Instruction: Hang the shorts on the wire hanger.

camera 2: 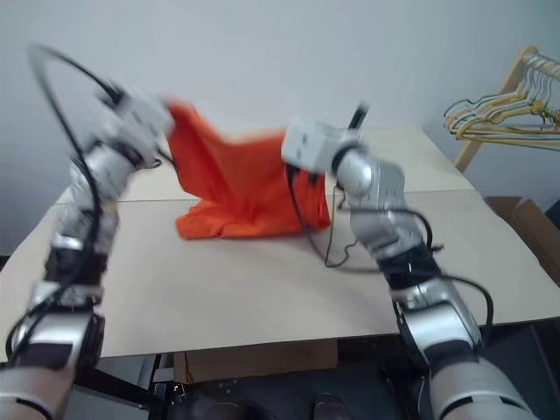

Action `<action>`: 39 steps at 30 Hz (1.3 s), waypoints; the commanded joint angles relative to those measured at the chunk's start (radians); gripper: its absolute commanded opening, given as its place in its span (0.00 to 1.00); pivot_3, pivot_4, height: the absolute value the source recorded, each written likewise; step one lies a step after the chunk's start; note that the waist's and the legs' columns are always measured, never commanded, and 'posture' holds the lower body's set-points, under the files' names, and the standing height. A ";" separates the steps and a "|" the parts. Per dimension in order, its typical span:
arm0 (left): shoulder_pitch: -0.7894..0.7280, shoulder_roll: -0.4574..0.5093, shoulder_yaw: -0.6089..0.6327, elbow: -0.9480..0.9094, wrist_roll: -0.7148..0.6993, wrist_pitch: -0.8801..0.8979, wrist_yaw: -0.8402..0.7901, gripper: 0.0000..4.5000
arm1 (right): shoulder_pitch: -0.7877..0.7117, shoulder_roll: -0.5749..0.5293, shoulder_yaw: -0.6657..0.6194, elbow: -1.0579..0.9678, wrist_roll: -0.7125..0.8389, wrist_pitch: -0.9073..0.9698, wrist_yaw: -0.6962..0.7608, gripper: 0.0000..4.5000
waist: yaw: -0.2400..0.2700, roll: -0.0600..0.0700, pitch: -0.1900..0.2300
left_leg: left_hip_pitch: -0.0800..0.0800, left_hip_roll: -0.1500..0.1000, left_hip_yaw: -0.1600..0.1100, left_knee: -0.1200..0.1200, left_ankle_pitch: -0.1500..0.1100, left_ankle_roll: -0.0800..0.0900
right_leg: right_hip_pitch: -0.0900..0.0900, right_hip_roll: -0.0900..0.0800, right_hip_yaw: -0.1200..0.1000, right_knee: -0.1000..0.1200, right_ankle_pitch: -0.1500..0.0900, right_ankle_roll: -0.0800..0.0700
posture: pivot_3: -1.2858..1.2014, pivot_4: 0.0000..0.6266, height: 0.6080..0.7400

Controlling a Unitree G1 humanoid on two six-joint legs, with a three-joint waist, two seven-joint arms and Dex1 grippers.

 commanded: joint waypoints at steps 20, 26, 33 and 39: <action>1.099 0.575 0.145 -0.534 -0.503 0.253 -1.005 0.01 | 0.613 -0.282 0.272 -0.432 0.182 -0.359 0.627 0.00 | -0.024 0.013 0.016 | 0.032 0.005 0.002 0.009 -0.013 0.025 | 0.043 0.000 -0.002 -0.012 -0.012 0.012 | 0.54 0.00 1.00; 1.242 0.659 0.149 -0.606 -0.465 0.316 -1.091 0.01 | 0.622 -0.363 0.244 -0.486 0.220 -0.362 0.753 0.00 | -0.005 0.012 0.016 | 0.029 0.005 0.002 0.009 -0.015 0.024 | 0.039 0.000 -0.002 -0.011 -0.010 0.005 | 0.54 0.00 1.00; 1.255 0.638 0.154 -0.632 -0.427 0.320 -1.072 0.01 | 0.638 -0.396 0.223 -0.512 0.265 -0.385 0.813 0.00 | 0.007 0.012 0.016 | 0.028 0.005 0.002 0.009 -0.015 0.024 | 0.038 0.001 -0.002 -0.011 -0.009 0.004 | 0.54 0.00 1.00; 1.199 0.626 0.137 -0.580 -0.400 0.251 -1.078 0.28 | 0.659 -0.405 0.194 -0.593 0.355 -0.342 0.875 0.37 | 0.007 0.012 0.016 | 0.028 0.005 0.002 0.009 -0.015 0.024 | 0.038 0.001 -0.003 -0.011 -0.009 0.004 | 0.54 0.00 1.00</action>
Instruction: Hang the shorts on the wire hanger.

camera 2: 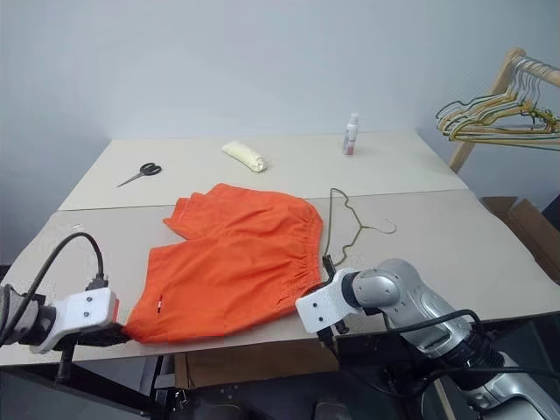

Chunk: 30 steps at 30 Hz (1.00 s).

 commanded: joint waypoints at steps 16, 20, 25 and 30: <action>-0.266 -0.161 0.064 -0.071 -0.248 0.074 -0.001 1.00 | -0.135 0.262 -0.345 0.115 0.181 0.828 -0.404 0.95 | -0.001 -0.001 0.000 | -0.001 -0.001 0.000 0.000 0.000 0.000 | -0.001 -0.001 0.000 0.001 0.001 -0.002 | 0.54 0.00 1.00; -0.376 -0.251 -0.026 -0.071 -0.239 0.073 0.057 1.00 | -0.163 0.386 -0.361 0.259 0.147 0.901 -0.586 0.95 | 0.000 -0.001 0.000 | -0.002 -0.002 -0.001 0.000 0.000 -0.002 | -0.003 -0.001 0.000 0.001 0.002 -0.002 | 0.53 0.00 1.00; -0.450 -0.301 -0.089 -0.073 -0.251 0.073 0.060 1.00 | -0.147 0.438 -0.336 0.388 0.122 0.874 -0.696 0.95 | -0.006 -0.001 0.000 | -0.005 -0.003 -0.001 0.000 0.000 -0.002 | -0.005 -0.002 0.001 0.001 0.002 -0.002 | 0.53 0.00 1.00; -0.475 -0.301 -0.113 -0.042 -0.232 0.050 0.039 1.00 | -0.122 0.412 -0.322 0.402 0.107 0.889 -0.726 0.95 | -0.017 0.000 0.001 | -0.005 -0.003 -0.002 0.000 0.000 -0.002 | -0.005 -0.002 0.001 0.001 0.002 -0.002 | 0.53 0.00 1.00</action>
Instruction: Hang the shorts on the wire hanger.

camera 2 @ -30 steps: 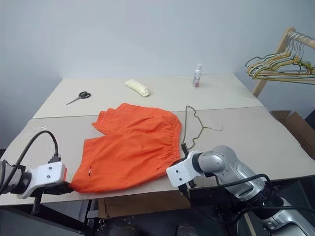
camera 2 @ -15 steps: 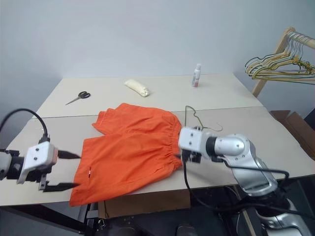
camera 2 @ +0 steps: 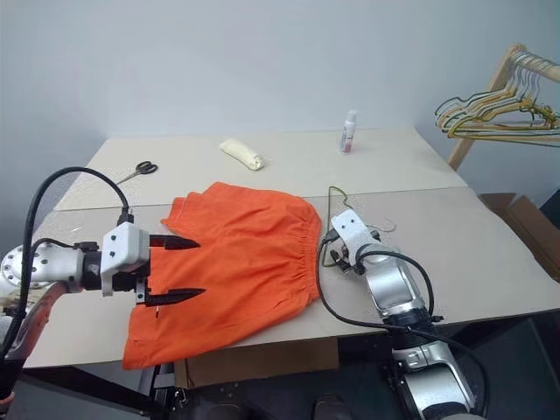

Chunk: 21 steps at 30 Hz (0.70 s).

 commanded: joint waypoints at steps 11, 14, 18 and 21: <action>-0.049 0.001 -0.022 0.049 -0.002 -0.058 -0.030 1.00 | 0.110 -0.145 -0.151 -0.206 0.084 0.067 0.035 0.95 | -0.007 0.000 0.000 | 0.001 0.000 -0.001 0.001 0.000 0.001 | 0.003 0.000 0.000 -0.002 0.000 0.001 | 0.52 0.00 1.00; -0.052 -0.003 -0.028 0.051 0.000 -0.061 -0.027 1.00 | 0.058 -0.088 -0.223 -0.266 0.174 0.137 0.054 0.95 | -0.021 0.001 0.001 | 0.002 0.001 0.000 0.000 0.000 0.001 | 0.003 0.001 0.001 -0.001 0.000 0.001 | 0.52 0.00 1.00; -0.074 -0.043 -0.041 0.062 -0.008 -0.060 -0.007 1.00 | -0.017 -0.024 -0.241 -0.161 0.212 0.132 0.023 0.95 | -0.031 0.001 0.001 | 0.004 0.003 0.001 0.000 0.000 0.001 | 0.004 0.003 0.003 0.000 0.001 0.001 | 0.52 0.00 1.00; -0.090 -0.088 -0.047 0.055 -0.027 -0.039 0.017 1.00 | -0.057 -0.010 -0.198 -0.048 0.205 0.072 0.020 0.95 | -0.027 0.001 0.001 | 0.004 0.002 0.000 0.000 0.000 0.001 | 0.004 0.002 0.002 -0.001 0.001 0.001 | 0.52 0.00 1.00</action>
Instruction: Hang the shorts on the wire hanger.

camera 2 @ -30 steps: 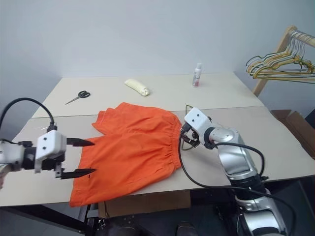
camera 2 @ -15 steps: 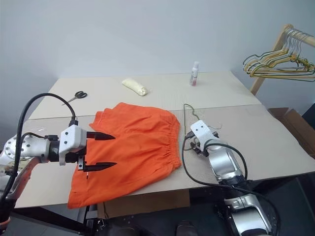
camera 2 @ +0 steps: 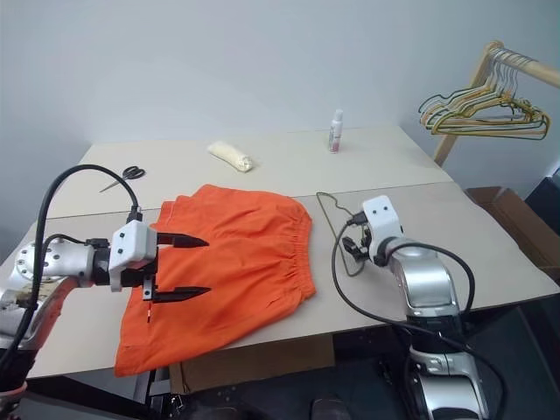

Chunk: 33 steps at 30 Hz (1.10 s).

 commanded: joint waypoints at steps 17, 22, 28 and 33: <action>0.020 -0.059 -0.007 -0.095 -0.068 0.040 0.066 1.00 | -0.047 0.018 0.113 0.298 0.044 -0.049 0.074 0.83 | 0.010 0.000 0.000 | 0.000 -0.001 0.000 0.000 0.000 0.000 | -0.001 -0.001 0.001 0.000 0.001 0.001 | 0.53 0.00 1.00; 0.020 -0.053 -0.013 -0.097 -0.065 0.038 0.060 1.00 | -0.051 0.024 0.124 0.317 0.025 -0.030 0.036 0.44 | 0.011 0.000 -0.001 | 0.001 -0.001 0.000 0.000 0.000 0.000 | 0.000 -0.001 0.001 0.000 0.001 0.001 | 0.53 0.00 1.00; 0.025 -0.053 -0.015 -0.090 -0.055 0.023 0.062 1.00 | -0.052 0.020 0.139 0.336 0.013 -0.024 0.017 0.00 | 0.011 -0.001 -0.001 | 0.001 -0.001 0.000 0.000 0.000 0.000 | 0.000 -0.001 0.001 0.000 0.001 0.001 | 0.53 0.00 1.00; -0.036 -0.128 -0.026 -0.038 -0.014 0.026 0.166 1.00 | -0.040 0.053 0.058 0.273 0.017 -0.081 -0.071 0.00 | 0.015 -0.003 -0.002 | 0.001 -0.001 0.000 0.000 0.000 0.000 | 0.001 -0.001 0.001 0.000 0.001 0.001 | 0.53 0.00 1.00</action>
